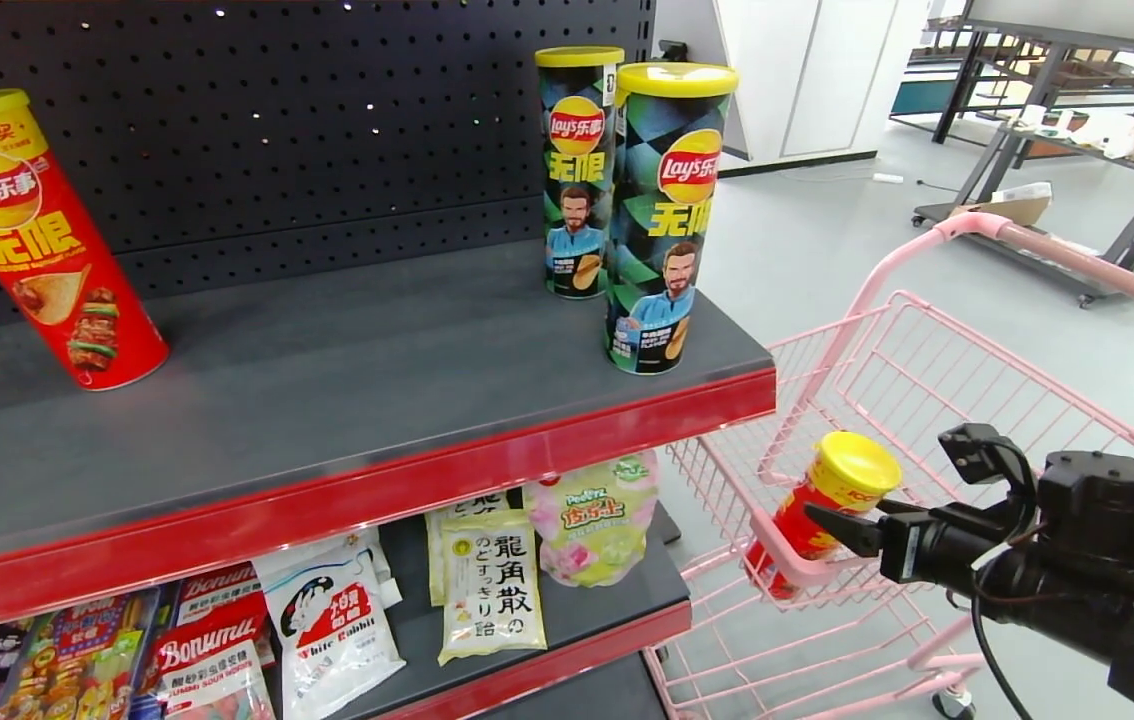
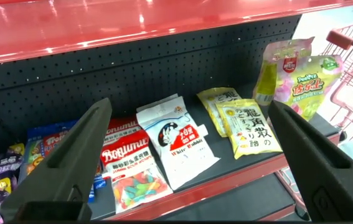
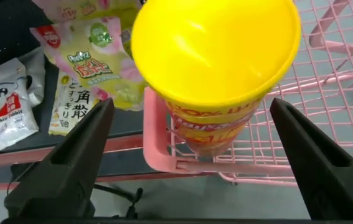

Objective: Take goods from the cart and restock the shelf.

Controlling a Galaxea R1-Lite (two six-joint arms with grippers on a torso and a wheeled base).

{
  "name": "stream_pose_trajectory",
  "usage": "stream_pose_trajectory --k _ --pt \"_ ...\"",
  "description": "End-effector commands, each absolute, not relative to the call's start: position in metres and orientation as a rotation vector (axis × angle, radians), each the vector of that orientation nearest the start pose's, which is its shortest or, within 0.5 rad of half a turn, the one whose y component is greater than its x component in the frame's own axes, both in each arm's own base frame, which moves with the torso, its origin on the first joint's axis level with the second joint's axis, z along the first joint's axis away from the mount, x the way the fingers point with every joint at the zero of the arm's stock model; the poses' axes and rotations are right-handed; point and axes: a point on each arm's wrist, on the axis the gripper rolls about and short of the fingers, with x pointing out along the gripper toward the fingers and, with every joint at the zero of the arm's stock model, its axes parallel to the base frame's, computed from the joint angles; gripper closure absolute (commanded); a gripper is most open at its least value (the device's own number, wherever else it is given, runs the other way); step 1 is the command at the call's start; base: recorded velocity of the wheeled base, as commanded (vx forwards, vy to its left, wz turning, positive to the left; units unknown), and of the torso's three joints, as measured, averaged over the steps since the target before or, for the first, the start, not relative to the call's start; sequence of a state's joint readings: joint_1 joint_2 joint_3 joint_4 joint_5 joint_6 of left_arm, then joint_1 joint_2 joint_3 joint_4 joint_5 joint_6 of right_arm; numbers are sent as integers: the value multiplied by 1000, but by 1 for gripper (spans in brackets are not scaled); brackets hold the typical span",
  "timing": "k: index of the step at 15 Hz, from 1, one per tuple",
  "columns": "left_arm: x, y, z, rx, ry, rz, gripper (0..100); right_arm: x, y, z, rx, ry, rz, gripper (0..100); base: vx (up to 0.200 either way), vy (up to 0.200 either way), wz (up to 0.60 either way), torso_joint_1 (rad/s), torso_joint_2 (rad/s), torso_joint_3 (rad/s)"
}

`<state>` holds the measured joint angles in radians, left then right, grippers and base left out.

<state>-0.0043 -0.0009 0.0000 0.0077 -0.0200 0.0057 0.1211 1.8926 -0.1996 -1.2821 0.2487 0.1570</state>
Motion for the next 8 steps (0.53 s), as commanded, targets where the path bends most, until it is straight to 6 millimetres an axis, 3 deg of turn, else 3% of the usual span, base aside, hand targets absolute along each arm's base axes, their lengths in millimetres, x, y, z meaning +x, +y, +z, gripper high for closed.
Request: stream_pose_trajectory --k 1,8 --pt "-23 0 75 6 8 -25 0 249 36 47 179 465 323 0 0 0 0 0 0 0" --pt "-23 0 75 6 8 -25 0 274 48 42 165 429 332 0 0 0 0 0 0 0"
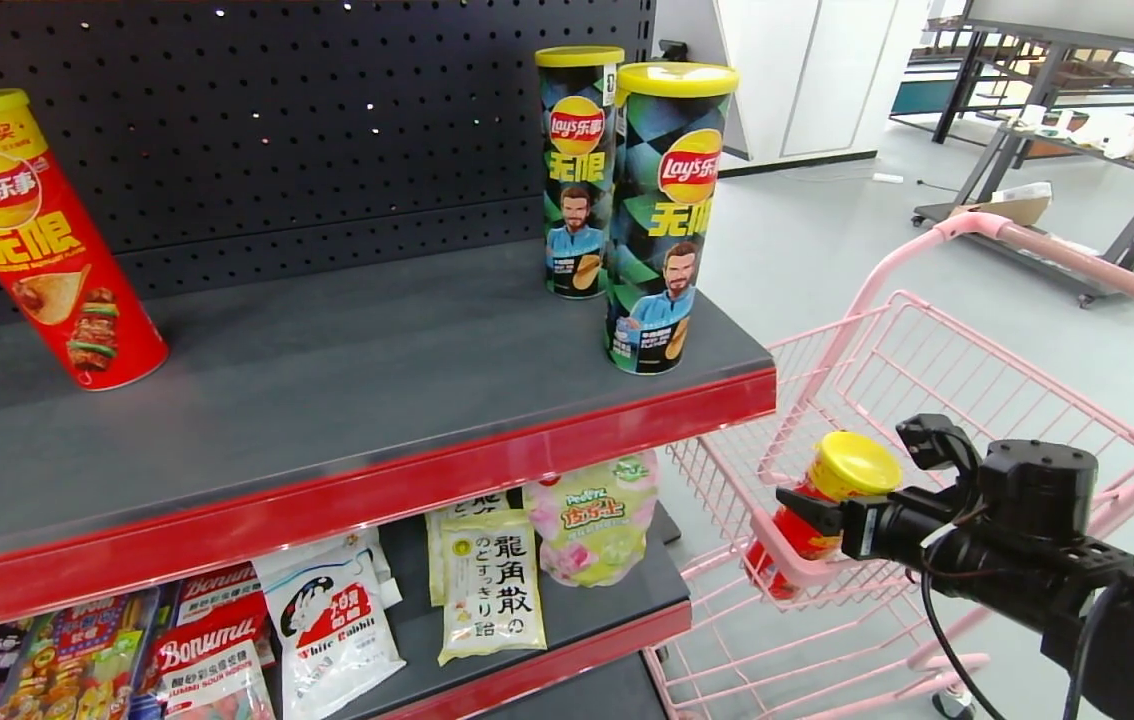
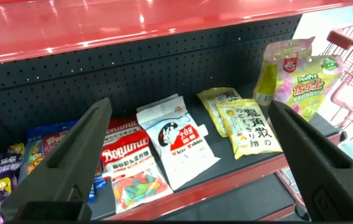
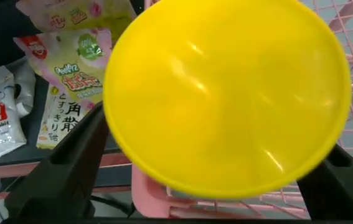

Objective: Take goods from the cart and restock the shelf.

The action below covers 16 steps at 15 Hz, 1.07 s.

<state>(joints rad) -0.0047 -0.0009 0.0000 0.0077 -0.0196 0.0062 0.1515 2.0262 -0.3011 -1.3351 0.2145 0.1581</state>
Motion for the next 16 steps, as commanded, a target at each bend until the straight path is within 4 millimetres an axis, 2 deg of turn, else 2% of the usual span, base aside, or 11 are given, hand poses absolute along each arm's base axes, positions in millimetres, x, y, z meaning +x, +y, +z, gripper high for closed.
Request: stream_pose_trajectory --k 1,2,3,8,9,13,16 --pt "-23 0 75 6 8 -25 0 274 50 39 162 438 335 0 0 0 0 0 0 0" --pt "-23 0 75 6 8 -25 0 275 51 36 159 441 331 0 0 0 0 0 0 0" --pt "-23 0 75 6 8 -25 0 276 52 37 157 427 328 100 0 0 0 0 0 0" --pt "-23 0 75 5 8 -25 0 276 58 36 152 420 343 100 0 0 0 0 0 0" --pt "-23 0 75 5 8 -25 0 279 57 45 145 375 308 100 0 0 0 0 0 0" --pt "-23 0 75 5 8 -25 0 288 50 104 48 187 280 100 0 0 0 0 0 0" --pt "-23 0 75 3 8 -25 0 280 41 178 17 88 252 100 0 0 0 0 0 0"
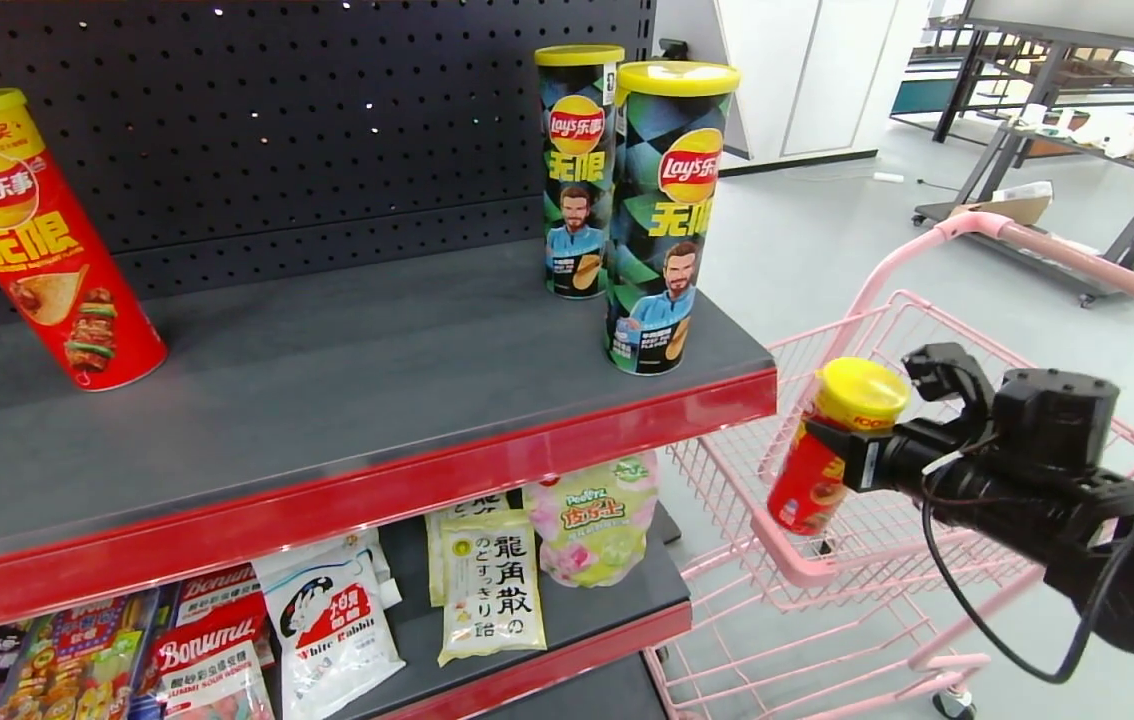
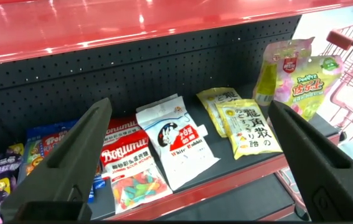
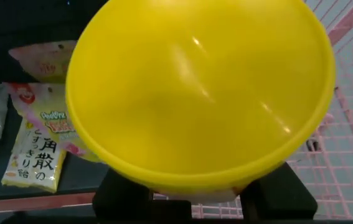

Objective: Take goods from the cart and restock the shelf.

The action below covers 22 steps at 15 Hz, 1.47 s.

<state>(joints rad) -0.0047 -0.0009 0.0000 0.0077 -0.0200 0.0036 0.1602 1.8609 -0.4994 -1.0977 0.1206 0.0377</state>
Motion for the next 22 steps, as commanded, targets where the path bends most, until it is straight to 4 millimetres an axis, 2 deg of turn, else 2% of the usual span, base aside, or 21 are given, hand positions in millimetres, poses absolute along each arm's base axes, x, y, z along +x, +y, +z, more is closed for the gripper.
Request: stream_pose_trajectory --k 1,3,5,6,7,8,9,10,11,12,13,14,16,22 --pt "-23 0 75 3 8 -25 0 271 39 202 16 71 229 100 0 0 0 0 0 0" --pt "-23 0 75 5 8 -25 0 233 33 240 4 70 198 100 0 0 0 0 0 0" --pt "-23 0 75 5 8 -25 0 200 29 252 -17 88 200 100 0 0 0 0 0 0" --pt "-23 0 75 3 8 -25 0 146 23 259 -33 100 213 100 0 0 0 0 0 0" --pt "-23 0 75 3 8 -25 0 125 21 257 -36 110 219 100 0 0 0 0 0 0" --pt "-23 0 75 3 8 -25 0 84 15 249 -52 121 222 100 0 0 0 0 0 0" --pt "-23 0 75 5 8 -25 0 68 12 244 -66 123 215 100 0 0 0 0 0 0" --pt "-23 0 75 5 8 -25 0 32 5 231 -100 131 158 100 0 0 0 0 0 0" --pt "-23 0 75 5 8 -25 0 15 1 223 -111 141 102 100 0 0 0 0 0 0" --pt "-23 0 75 5 8 -25 0 3 0 214 -109 138 100 100 0 0 0 0 0 0" --pt "-23 0 75 5 8 -25 0 3 0 214 -109 138 100 100 0 0 0 0 0 0" --pt "-23 0 75 5 8 -25 0 -13 -2 193 -109 115 92 100 0 0 0 0 0 0" --pt "-23 0 75 3 8 -25 0 -28 -4 173 -119 83 52 100 0 0 0 0 0 0" --pt "-23 0 75 3 8 -25 0 -38 -5 157 -150 84 51 100 0 0 0 0 0 0"
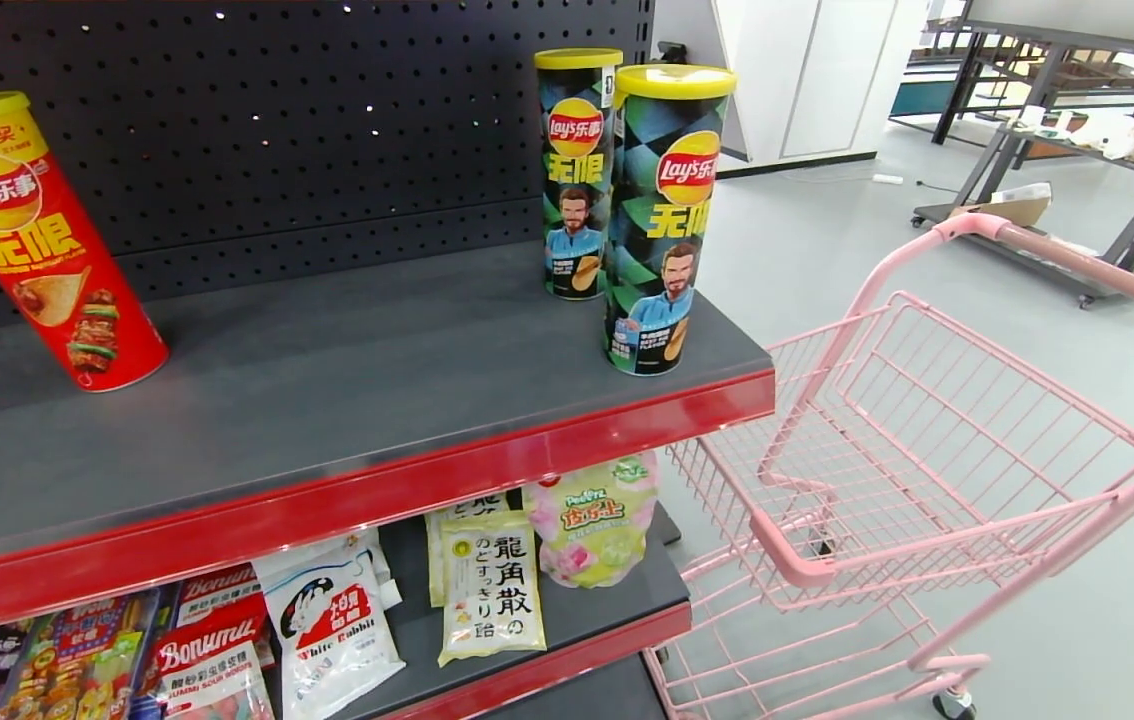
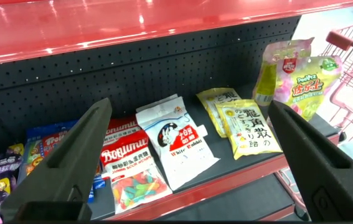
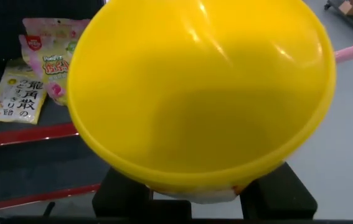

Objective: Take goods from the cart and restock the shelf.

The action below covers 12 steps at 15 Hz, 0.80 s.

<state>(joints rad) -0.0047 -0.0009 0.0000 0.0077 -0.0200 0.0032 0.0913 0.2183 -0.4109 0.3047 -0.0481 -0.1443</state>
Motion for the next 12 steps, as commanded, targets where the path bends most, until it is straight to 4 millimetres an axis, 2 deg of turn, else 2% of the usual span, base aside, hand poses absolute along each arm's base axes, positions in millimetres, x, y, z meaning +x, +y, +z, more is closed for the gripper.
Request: stream_pose_trajectory --k 1,6,9,12 --pt "-23 0 75 5 8 -25 0 -38 -5 154 -150 89 49 100 0 0 0 0 0 0" --pt "-23 0 75 5 8 -25 0 -40 -5 142 -157 92 47 100 0 0 0 0 0 0" --pt "-23 0 75 5 8 -25 0 -39 -5 141 -159 96 50 100 0 0 0 0 0 0" --pt "-23 0 75 5 8 -25 0 -39 -5 142 -168 97 56 100 0 0 0 116 -357 -220"
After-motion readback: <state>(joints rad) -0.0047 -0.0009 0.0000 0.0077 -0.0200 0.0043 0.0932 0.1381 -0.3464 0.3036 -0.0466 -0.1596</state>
